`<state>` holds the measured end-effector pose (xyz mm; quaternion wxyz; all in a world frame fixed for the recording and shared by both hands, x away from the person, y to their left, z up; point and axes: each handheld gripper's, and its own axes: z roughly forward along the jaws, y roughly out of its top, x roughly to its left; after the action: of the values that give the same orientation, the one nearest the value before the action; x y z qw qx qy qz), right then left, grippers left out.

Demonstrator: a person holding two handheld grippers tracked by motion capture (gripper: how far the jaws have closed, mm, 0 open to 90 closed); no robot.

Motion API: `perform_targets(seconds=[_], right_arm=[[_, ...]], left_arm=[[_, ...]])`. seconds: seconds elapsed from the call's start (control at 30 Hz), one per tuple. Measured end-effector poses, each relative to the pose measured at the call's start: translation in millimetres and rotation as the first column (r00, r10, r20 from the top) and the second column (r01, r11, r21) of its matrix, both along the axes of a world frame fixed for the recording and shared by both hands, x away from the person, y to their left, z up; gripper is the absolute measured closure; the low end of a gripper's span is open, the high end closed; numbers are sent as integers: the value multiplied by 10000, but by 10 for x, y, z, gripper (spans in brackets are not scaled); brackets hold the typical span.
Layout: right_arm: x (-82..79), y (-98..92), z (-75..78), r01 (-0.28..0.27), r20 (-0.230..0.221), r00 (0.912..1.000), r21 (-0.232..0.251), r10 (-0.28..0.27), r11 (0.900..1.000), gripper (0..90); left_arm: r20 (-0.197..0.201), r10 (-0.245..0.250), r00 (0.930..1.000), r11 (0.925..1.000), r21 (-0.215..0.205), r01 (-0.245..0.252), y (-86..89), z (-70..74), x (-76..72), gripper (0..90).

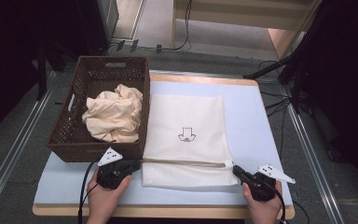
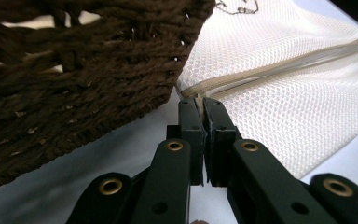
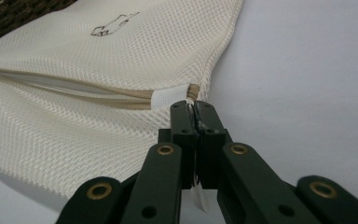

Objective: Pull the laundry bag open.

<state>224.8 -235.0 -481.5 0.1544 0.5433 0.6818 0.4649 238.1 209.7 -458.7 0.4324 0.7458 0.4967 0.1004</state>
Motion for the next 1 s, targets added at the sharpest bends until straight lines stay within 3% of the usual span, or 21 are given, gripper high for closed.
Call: perform_targets(seconds=[0.13,0.27,0.4,0.5,0.7,1.0], right_arm=[[18,2,-32,-56,-57,10000,-12,56,10000,888],[40,5,-92,-248,-375,9990,-72,245,9997,855],[38,4,-86,-566,-62,9984,-130,566,9983,507],[41,-16,-43,-575,231,9981,-22,576,9983,393],[10,41,9,-473,514,9975,-250,486,9986,344],[-3,160,30,-631,618,9959,-375,654,9973,339]], left_arm=[[47,78,10000,10000,-51,-78,-9,-21,23,880],[404,-41,9992,10000,81,37,-15,-31,15,876],[683,-7,9977,9999,-164,18,43,-8,-10,726],[939,-117,9955,9990,-414,156,83,42,-45,670],[1287,-383,9909,9974,-552,457,39,116,-104,740],[1230,-1571,9799,9859,-375,1628,-235,102,-124,892]])
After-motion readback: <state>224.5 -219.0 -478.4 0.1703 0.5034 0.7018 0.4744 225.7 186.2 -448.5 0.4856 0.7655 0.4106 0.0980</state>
